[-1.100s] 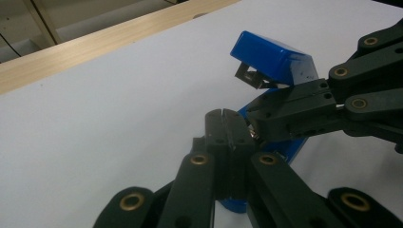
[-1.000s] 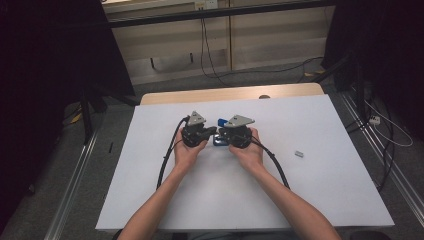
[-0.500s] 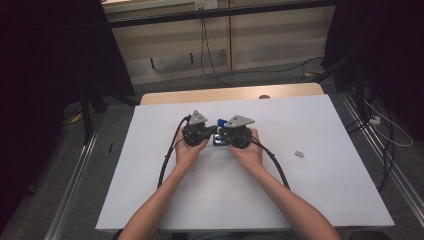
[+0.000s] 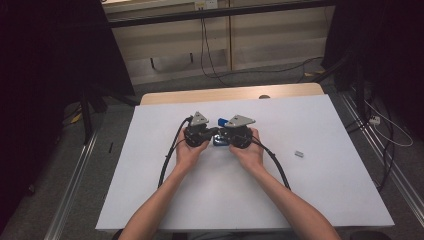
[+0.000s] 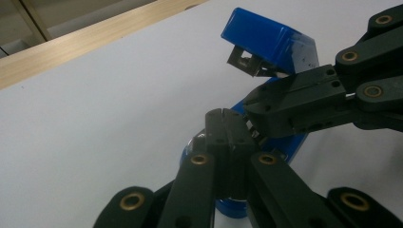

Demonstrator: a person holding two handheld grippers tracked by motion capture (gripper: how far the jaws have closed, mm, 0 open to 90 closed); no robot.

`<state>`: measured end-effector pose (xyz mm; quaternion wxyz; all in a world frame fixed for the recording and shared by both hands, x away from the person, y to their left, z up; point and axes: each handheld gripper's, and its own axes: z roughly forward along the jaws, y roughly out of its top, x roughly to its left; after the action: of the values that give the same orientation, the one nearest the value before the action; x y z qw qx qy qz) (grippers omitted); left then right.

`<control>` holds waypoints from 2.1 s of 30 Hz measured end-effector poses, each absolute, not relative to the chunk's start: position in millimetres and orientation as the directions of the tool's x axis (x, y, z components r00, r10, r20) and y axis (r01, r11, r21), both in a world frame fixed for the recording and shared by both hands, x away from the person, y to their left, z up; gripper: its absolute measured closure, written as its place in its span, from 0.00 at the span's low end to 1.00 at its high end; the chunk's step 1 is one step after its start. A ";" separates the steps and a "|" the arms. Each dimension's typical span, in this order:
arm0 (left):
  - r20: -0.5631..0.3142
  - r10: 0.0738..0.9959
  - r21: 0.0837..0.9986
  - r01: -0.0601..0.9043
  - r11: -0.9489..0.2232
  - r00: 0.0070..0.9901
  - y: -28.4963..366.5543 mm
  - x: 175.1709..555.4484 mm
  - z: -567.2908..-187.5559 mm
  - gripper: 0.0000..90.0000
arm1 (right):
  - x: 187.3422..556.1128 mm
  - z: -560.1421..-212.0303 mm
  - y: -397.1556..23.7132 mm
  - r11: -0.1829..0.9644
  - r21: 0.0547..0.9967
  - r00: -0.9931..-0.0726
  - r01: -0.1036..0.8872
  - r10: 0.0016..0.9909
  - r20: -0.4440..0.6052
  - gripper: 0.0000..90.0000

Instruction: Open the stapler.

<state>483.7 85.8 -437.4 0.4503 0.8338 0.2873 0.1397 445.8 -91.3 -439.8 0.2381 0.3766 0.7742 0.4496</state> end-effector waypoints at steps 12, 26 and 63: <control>-0.020 0.603 0.827 0.352 -0.438 0.797 86.9 484.6 -442.0 1.00 | 444.3 -442.1 -90.5 0.292 0.883 -0.588 0.367 0.809 -0.023 1.00; -0.026 0.608 0.833 0.353 -0.425 0.793 86.9 483.0 -443.6 1.00 | 441.9 -438.2 -94.8 0.266 0.897 -0.567 0.354 0.823 -0.020 1.00; -0.040 0.604 0.840 0.354 -0.411 0.796 88.0 484.3 -444.9 1.00 | 437.6 -423.7 -113.0 0.222 0.908 -0.495 0.354 0.869 -0.019 1.00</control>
<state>484.3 88.0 -444.9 0.4595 0.8287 0.2892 0.1360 437.6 -113.0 -423.7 0.2779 0.4186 0.7304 0.4626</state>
